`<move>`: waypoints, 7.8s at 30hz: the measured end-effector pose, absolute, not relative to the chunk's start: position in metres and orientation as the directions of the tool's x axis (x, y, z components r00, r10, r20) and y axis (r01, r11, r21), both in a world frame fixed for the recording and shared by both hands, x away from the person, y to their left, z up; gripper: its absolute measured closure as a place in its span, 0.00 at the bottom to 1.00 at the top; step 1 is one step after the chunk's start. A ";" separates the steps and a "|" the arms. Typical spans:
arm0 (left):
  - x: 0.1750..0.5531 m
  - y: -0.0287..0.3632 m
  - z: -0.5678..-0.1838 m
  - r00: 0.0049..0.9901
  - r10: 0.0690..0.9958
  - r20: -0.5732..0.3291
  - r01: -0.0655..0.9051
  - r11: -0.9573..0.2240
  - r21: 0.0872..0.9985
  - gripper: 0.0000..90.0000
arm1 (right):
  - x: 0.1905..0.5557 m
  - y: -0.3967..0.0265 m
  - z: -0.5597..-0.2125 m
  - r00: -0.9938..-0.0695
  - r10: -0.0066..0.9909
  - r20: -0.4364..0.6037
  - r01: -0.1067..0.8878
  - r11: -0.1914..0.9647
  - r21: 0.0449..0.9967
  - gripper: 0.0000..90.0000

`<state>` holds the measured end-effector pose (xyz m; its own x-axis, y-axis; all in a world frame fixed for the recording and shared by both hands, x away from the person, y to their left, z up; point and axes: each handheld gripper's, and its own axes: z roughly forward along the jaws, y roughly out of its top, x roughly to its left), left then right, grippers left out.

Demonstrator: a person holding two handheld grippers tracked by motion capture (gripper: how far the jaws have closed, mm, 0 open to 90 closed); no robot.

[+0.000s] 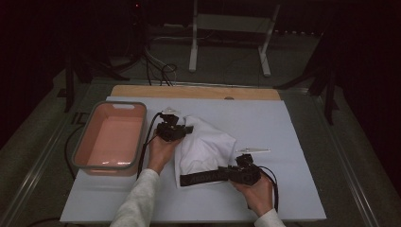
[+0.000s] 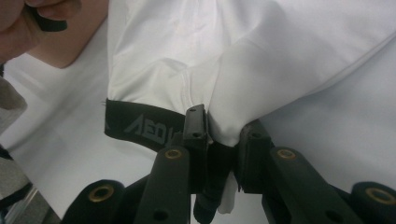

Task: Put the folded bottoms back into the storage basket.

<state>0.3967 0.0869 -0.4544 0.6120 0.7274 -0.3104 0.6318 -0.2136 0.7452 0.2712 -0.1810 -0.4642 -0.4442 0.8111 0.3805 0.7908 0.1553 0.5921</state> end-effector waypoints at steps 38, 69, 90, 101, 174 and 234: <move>0.402 0.109 -0.418 0.587 0.735 -0.339 0.631 -0.153 0.761 0.91 | 0.292 -0.151 -0.434 -0.506 0.765 0.399 0.760 0.176 0.626 0.85; 0.408 0.136 -0.400 0.578 0.729 -0.367 0.626 -0.108 0.772 0.91 | 0.308 -0.121 -0.411 -0.550 0.706 0.447 0.742 0.168 0.648 0.85; 0.413 0.149 -0.393 0.571 0.722 -0.391 0.620 -0.067 0.782 0.91 | 0.324 -0.108 -0.400 -0.552 0.679 0.484 0.744 0.138 0.654 0.86; 0.414 0.161 -0.387 0.564 0.729 -0.389 0.608 -0.048 0.792 0.91 | 0.331 -0.099 -0.397 -0.555 0.653 0.515 0.744 0.113 0.658 0.86; 0.397 0.251 -0.343 0.470 0.817 -0.335 0.546 0.029 0.837 0.91 | 0.346 -0.006 -0.370 -0.642 0.551 0.533 0.710 0.166 0.684 0.86; 0.383 0.307 -0.373 0.383 0.865 -0.323 0.568 0.055 0.821 0.91 | 0.346 0.055 -0.401 -0.658 0.564 0.498 0.710 0.247 0.659 0.85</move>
<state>0.3831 0.3071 -0.3733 0.3833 0.8653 -0.3231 0.5683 0.0548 0.8210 0.3458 0.0548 -0.4014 -0.6583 0.5642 0.4983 0.7105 0.2469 0.6590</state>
